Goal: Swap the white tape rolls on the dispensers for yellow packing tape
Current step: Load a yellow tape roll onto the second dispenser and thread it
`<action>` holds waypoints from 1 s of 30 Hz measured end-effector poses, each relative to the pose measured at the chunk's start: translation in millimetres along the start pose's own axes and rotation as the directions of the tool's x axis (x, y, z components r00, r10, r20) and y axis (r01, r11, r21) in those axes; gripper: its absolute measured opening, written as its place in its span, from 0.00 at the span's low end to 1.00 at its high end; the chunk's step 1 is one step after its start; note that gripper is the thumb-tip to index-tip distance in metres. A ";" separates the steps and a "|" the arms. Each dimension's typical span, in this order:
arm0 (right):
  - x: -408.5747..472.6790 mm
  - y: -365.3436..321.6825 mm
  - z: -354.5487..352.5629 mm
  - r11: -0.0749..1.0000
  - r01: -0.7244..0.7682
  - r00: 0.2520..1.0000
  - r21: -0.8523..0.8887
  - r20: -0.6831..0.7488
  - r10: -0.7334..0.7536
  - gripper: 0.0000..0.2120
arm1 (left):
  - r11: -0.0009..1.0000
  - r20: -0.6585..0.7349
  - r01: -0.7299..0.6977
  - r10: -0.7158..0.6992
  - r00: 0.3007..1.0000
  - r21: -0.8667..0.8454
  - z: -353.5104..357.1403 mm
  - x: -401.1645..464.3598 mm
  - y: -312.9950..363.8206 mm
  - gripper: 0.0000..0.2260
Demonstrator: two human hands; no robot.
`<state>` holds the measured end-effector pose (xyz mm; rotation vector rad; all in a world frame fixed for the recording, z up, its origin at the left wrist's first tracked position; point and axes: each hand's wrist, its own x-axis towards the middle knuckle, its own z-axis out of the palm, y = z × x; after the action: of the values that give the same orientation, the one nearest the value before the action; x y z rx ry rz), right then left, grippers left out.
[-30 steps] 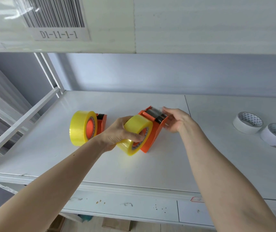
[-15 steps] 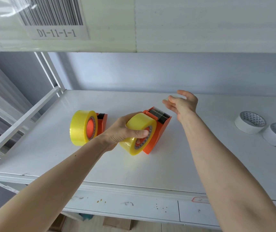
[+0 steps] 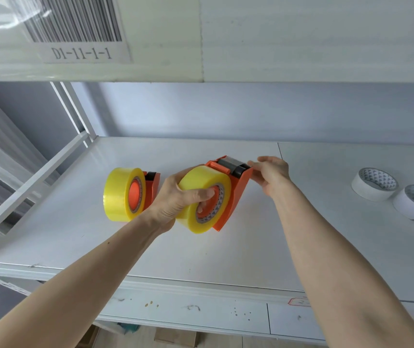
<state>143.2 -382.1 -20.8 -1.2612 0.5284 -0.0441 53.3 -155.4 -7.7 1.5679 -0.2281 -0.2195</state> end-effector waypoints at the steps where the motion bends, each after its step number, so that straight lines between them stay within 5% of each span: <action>1: -2.0 2.9 1.8 0.999 -0.043 0.999 -0.033 -0.002 0.043 0.13 | 1.000 -0.015 -0.014 0.014 1.000 -0.020 0.8 -0.3 1.1 0.27; 6: -13.8 15.2 8.9 0.958 -0.250 0.962 -0.142 0.073 0.262 0.09 | 0.996 -0.077 -0.067 0.063 0.995 -0.056 5.4 1.6 1.5 0.29; 14: -25.4 32.6 21.2 0.871 -0.491 0.832 -0.003 0.296 0.470 0.07 | 0.987 -0.170 -0.114 0.094 0.981 -0.114 7.9 9.7 6.9 0.29; 21: -30.1 33.6 20.2 0.904 -0.427 0.846 0.026 0.364 0.389 0.10 | 0.992 -0.180 -0.066 0.046 0.983 -0.104 6.5 12.5 16.0 0.30; 30: -47.7 35.9 20.1 0.989 -0.151 0.946 -0.003 0.290 0.145 0.15 | 0.990 -0.326 0.092 -0.123 0.937 -0.109 15.7 18.7 15.0 0.29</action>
<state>100.2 -337.6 -32.6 -1.1809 0.3659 0.2584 66.8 -175.8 7.2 1.5007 0.1315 -0.0469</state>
